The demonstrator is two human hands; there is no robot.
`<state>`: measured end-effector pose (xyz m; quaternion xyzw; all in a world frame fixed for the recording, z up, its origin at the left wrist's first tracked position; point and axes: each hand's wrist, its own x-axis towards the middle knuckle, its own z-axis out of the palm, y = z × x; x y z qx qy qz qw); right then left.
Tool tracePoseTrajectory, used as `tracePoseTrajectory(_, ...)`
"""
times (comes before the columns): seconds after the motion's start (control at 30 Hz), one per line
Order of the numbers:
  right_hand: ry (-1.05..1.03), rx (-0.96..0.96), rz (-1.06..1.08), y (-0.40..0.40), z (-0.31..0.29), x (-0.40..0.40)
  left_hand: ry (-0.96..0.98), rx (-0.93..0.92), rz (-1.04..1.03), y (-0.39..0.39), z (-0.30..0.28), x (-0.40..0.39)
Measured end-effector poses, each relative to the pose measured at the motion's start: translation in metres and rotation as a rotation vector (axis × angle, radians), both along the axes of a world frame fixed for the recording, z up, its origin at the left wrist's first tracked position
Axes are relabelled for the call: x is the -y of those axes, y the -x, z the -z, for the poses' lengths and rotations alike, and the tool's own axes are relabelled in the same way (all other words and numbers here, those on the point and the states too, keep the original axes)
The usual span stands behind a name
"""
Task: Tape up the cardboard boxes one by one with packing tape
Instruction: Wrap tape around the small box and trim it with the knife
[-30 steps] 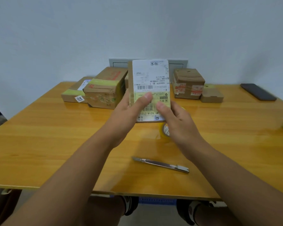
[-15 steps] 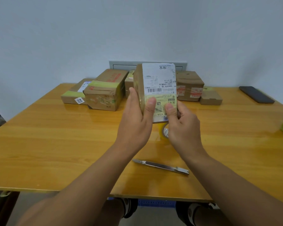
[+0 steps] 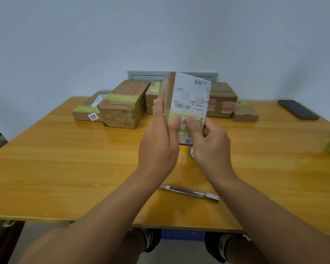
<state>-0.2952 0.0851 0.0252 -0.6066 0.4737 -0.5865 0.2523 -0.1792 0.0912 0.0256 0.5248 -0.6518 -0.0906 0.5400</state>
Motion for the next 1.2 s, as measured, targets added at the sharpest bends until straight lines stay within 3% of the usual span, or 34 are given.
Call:
tracePoseTrajectory(0.1, 0.094, -0.171, -0.064, 0.004, 0.001, -0.004, -0.019, -0.076, -0.054, -0.005, -0.01, -0.002)
tracePoseTrajectory(0.17, 0.279, -0.427, -0.093, 0.004, 0.001, -0.01, -0.026, -0.175, -0.053, -0.013, -0.021, -0.004)
tracePoseTrajectory(0.23, 0.488, -0.72, -0.032, 0.005, 0.002, -0.011, -0.05, -0.216, -0.044, -0.018, -0.028, -0.01)
tracePoseTrajectory(0.3, 0.589, -0.814, 0.047, 0.008, -0.001, -0.009, -0.11, -0.219, 0.008, -0.018, -0.031, -0.022)
tracePoseTrajectory(0.4, 0.667, -0.872, 0.065, 0.016, -0.007, -0.008, -0.145, -0.065, 0.112, -0.016, -0.028, -0.036)
tracePoseTrajectory(0.5, 0.667, -0.861, 0.041, 0.023, -0.011, -0.009, -0.1, 0.228, 0.152, -0.02, -0.025, -0.044)
tracePoseTrajectory(0.6, 0.646, -0.883, 0.054, 0.026, -0.014, -0.01, 0.115, 0.577, 0.04, -0.025, -0.019, -0.043)
tracePoseTrajectory(0.67, 0.653, -0.907, 0.06, 0.028, -0.016, -0.011, 0.202, 0.696, 0.022, -0.03, -0.016, -0.039)
tracePoseTrajectory(1.0, 0.651, -0.996, 0.076, 0.049, -0.042, 0.019, 0.266, 0.762, 0.022, -0.032, -0.04, 0.009)
tracePoseTrajectory(1.2, 0.494, -0.982, 0.132, 0.054, -0.066, 0.075, 0.224, 0.713, 0.075, -0.023, -0.066, 0.072)
